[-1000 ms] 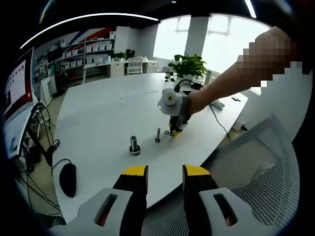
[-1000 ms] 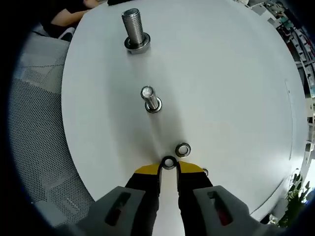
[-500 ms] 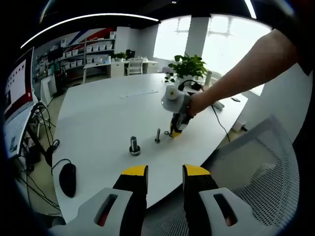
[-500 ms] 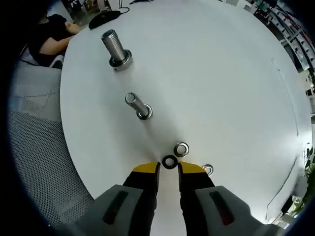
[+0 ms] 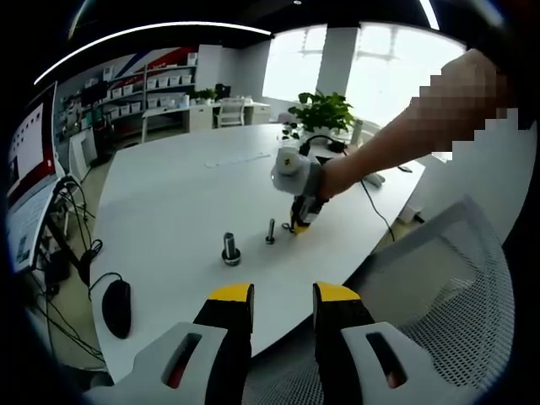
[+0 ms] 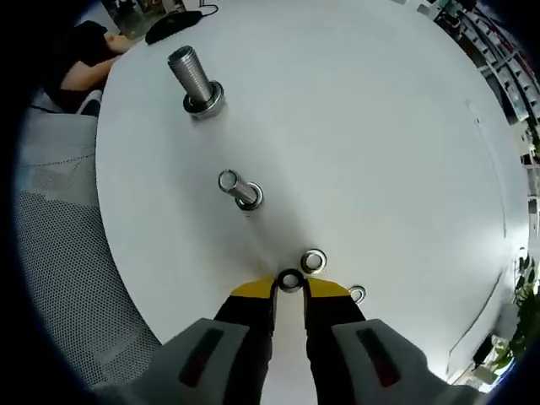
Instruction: Place the washer onto the threaded stud by aligning its center hole with the stud, sliding it down to the base, and recovering from edge contact or off-axis alignment until the washer reaches the visible bottom stop.
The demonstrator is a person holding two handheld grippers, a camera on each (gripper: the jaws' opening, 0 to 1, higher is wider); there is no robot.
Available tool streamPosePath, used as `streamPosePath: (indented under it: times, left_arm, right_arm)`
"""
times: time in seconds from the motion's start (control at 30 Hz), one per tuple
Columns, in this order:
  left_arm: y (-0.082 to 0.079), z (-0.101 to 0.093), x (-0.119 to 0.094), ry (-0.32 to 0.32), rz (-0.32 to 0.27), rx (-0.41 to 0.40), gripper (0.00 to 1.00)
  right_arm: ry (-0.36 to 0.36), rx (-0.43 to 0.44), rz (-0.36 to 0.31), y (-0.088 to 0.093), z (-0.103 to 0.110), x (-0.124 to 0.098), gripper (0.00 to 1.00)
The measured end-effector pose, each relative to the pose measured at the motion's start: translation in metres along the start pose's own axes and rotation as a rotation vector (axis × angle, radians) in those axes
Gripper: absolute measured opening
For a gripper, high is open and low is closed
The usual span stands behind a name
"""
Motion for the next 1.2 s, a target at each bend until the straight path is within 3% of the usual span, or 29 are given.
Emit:
streamPosePath:
  times: [0.37, 1.2]
  left_arm:
    - [-0.003, 0.0, -0.002, -0.016, -0.011, -0.003, 0.26]
    - [-0.002, -0.002, -0.001, -0.007, -0.014, -0.004, 0.26]
  right_arm:
    - [0.009, 0.022, 0.018, -0.001, -0.005, 0.001, 0.15]
    - [0.022, 0.16, -0.145, 0.015, 0.003, -0.008, 0.14]
Point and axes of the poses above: the point that each gripper's makers call its tool centre point, and the gripper's own axes: x roughly forward along the fingers, z roughly to its left, y roughly out of its underside, the point moved 6 cm from there along -x, roughly backward along the fingers, and after that the axes turned 3 degrees about -x, right-handed, at the moved point
